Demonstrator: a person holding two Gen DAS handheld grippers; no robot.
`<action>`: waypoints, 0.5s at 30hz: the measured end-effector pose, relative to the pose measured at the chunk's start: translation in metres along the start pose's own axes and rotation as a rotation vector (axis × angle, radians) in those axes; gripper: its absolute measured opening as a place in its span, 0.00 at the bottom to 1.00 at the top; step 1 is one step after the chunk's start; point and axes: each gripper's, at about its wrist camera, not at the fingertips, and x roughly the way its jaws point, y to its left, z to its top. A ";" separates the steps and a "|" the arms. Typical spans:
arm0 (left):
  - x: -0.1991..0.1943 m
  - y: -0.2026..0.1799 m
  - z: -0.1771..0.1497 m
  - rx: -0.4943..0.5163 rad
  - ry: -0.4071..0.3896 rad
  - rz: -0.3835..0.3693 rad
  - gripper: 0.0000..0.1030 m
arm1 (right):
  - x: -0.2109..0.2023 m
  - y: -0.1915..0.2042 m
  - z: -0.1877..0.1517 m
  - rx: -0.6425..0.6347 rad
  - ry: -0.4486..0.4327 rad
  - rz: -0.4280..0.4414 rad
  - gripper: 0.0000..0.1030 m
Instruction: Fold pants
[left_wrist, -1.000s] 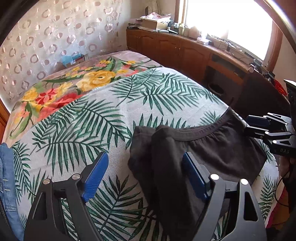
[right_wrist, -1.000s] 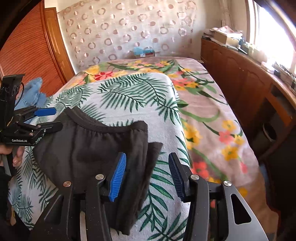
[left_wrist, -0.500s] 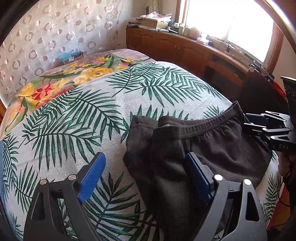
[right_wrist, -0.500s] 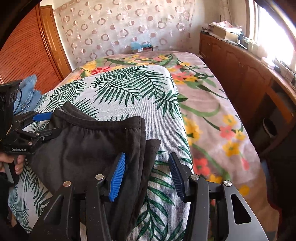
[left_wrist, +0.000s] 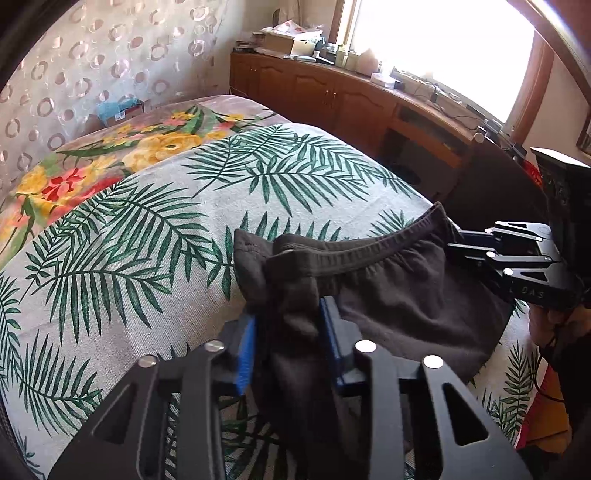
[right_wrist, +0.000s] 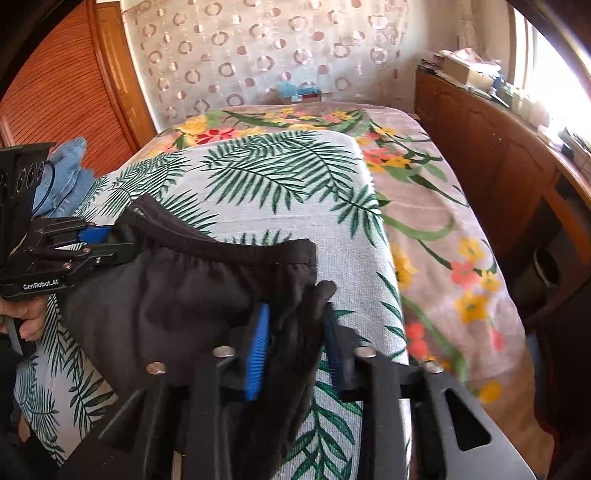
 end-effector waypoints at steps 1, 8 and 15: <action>-0.002 -0.001 0.000 0.002 -0.004 0.007 0.23 | 0.000 0.000 0.000 -0.003 -0.002 0.010 0.13; -0.021 -0.008 0.000 0.006 -0.044 0.026 0.13 | -0.008 0.001 -0.004 0.020 -0.039 -0.005 0.09; -0.049 -0.020 -0.004 0.021 -0.100 0.037 0.12 | -0.030 0.013 -0.008 0.005 -0.120 -0.001 0.08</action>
